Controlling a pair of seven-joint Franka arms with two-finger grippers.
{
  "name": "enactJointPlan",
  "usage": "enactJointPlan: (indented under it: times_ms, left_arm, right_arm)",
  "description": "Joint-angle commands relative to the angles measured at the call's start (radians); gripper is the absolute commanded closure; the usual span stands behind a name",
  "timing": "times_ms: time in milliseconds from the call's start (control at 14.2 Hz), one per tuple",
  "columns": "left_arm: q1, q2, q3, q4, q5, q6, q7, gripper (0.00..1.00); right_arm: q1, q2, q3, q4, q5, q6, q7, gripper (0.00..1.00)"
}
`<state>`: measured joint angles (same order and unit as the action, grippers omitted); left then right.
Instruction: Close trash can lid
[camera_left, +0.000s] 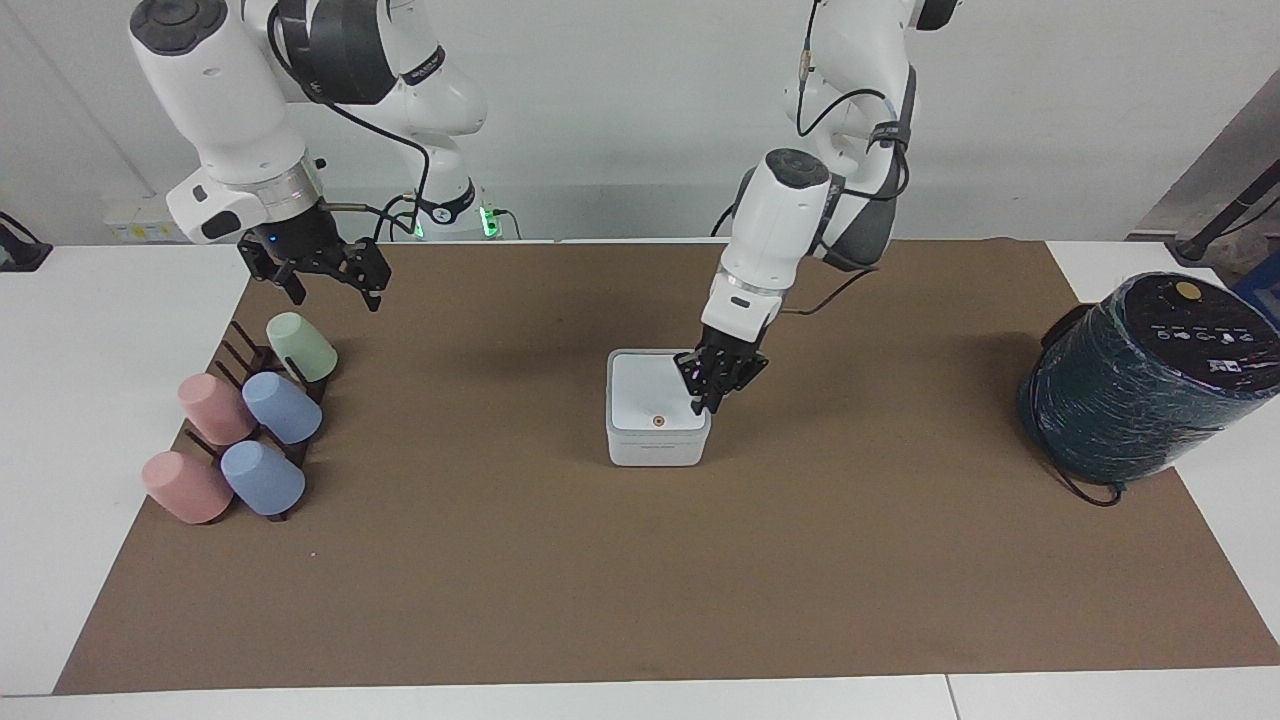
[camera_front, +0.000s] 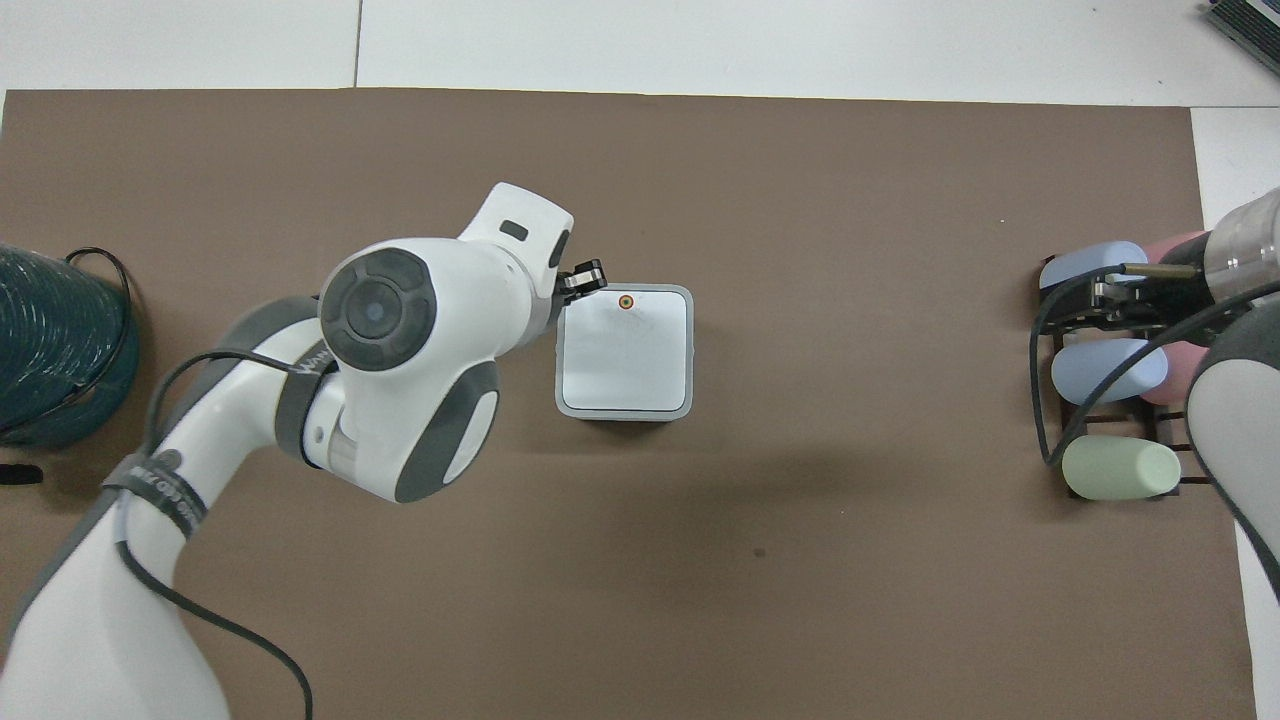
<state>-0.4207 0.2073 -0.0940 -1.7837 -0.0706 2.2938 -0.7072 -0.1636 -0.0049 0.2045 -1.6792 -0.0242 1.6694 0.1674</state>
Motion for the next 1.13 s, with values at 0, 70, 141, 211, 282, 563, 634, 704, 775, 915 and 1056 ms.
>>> enactJointPlan:
  times_ms: [0, 70, 141, 211, 282, 563, 634, 704, 775, 915, 1056]
  left_arm:
    - [0.078, -0.008, -0.003, 0.098, 0.0, -0.193, 0.134, 0.76]
    - [0.118, -0.012, -0.003, 0.118, 0.0, -0.245, 0.196, 0.75]
    - [0.157, -0.025, -0.001, 0.125, 0.002, -0.284, 0.256, 0.71]
    - [0.196, -0.043, 0.0, 0.127, 0.0, -0.315, 0.312, 0.7]
    - [0.236, -0.061, 0.0, 0.127, 0.0, -0.348, 0.371, 0.69]
    - [0.402, -0.147, 0.0, 0.125, 0.002, -0.49, 0.593, 0.33]
    - [0.43, -0.166, 0.0, 0.124, 0.003, -0.516, 0.603, 0.15]
    - [0.451, -0.184, 0.0, 0.124, 0.005, -0.54, 0.623, 0.0]
    - [0.465, -0.199, 0.0, 0.124, 0.005, -0.554, 0.649, 0.0]
    - [0.476, -0.215, 0.0, 0.124, 0.005, -0.559, 0.657, 0.0]
    - [0.487, -0.221, 0.0, 0.122, 0.006, -0.568, 0.673, 0.0]
  right_arm:
    - [-0.013, -0.017, 0.01, -0.016, 0.006, 0.0, 0.007, 0.0]
    - [-0.013, -0.017, 0.01, -0.016, 0.006, 0.0, 0.006, 0.0]
    - [-0.013, -0.017, 0.01, -0.016, 0.006, 0.0, 0.007, 0.0]
    - [-0.013, -0.017, 0.01, -0.016, 0.006, 0.0, 0.007, 0.0]
    - [-0.013, -0.017, 0.01, -0.016, 0.006, 0.0, 0.007, 0.0]
    - [-0.013, -0.017, 0.01, -0.016, 0.006, 0.0, 0.006, 0.0]
    - [-0.013, -0.017, 0.01, -0.016, 0.006, 0.0, 0.007, 0.0]
    - [-0.013, -0.017, 0.01, -0.016, 0.006, 0.0, 0.007, 0.0]
    - [-0.013, -0.017, 0.01, -0.016, 0.006, 0.0, 0.006, 0.0]
    - [-0.013, -0.017, 0.01, -0.016, 0.006, 0.0, 0.007, 0.0]
    - [-0.013, -0.017, 0.01, -0.016, 0.006, 0.0, 0.007, 0.0]
